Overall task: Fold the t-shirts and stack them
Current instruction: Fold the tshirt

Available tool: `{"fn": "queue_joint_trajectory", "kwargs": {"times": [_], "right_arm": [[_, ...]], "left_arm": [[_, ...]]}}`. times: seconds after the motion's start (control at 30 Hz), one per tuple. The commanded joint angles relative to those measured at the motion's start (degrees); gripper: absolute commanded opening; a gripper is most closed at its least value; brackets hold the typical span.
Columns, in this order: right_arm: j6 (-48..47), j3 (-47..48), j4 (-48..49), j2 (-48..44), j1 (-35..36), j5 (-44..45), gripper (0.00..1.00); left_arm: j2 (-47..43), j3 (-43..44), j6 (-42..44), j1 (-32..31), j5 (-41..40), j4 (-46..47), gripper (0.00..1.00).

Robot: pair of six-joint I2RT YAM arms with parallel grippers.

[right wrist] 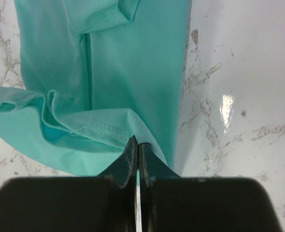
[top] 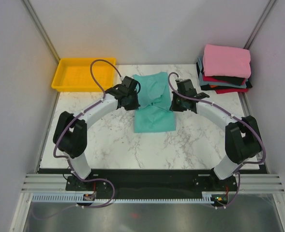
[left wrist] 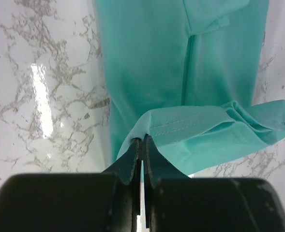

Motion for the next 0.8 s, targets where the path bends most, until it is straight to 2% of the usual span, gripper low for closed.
{"fn": "queue_joint_trajectory", "kwargs": {"times": [0.0, 0.37, 0.5, 0.53, 0.6, 0.67, 0.7, 0.73, 0.77], "right_arm": [[-2.2, 4.7, 1.9, 2.7, -1.0, -1.7, 0.00], [-3.2, 12.8, 2.2, 13.9, -3.8, -4.6, 0.00], [-2.4, 16.3, 2.1, 18.1, -5.2, -6.2, 0.03], [-2.3, 16.8, 2.0, 19.9, -5.3, -6.5, 0.06], [-2.3, 18.0, 1.9, 21.6, -5.9, -7.3, 0.20], [-2.1, 20.9, 1.5, 24.1, -6.9, -7.5, 0.28], [-2.0, 22.1, 1.4, 25.1, -7.4, -7.8, 0.32], [-2.1, 25.4, 0.1, 26.7, -7.9, -9.3, 0.37], [-2.1, 27.4, -0.7, 27.3, -8.3, -9.8, 0.45]], "left_arm": [[2.8, 6.2, 4.8, 1.4, 0.7, 1.0, 0.02], [11.5, 14.2, 7.4, 5.2, 1.3, -0.6, 0.03], [16.4, 16.3, 7.8, 6.2, 2.4, -1.2, 0.08], [17.3, 17.1, 7.8, 6.5, 2.8, -1.1, 0.11], [19.1, 18.3, 8.0, 7.1, 3.7, -1.2, 0.21], [22.2, 21.8, 8.3, 7.9, 4.0, -2.3, 0.32], [23.1, 23.5, 8.6, 8.3, 5.4, -2.9, 0.41], [25.2, 27.5, 9.1, 8.6, 5.7, -4.7, 0.56], [26.1, 30.0, 9.8, 9.3, 6.3, -6.1, 0.60]]}}
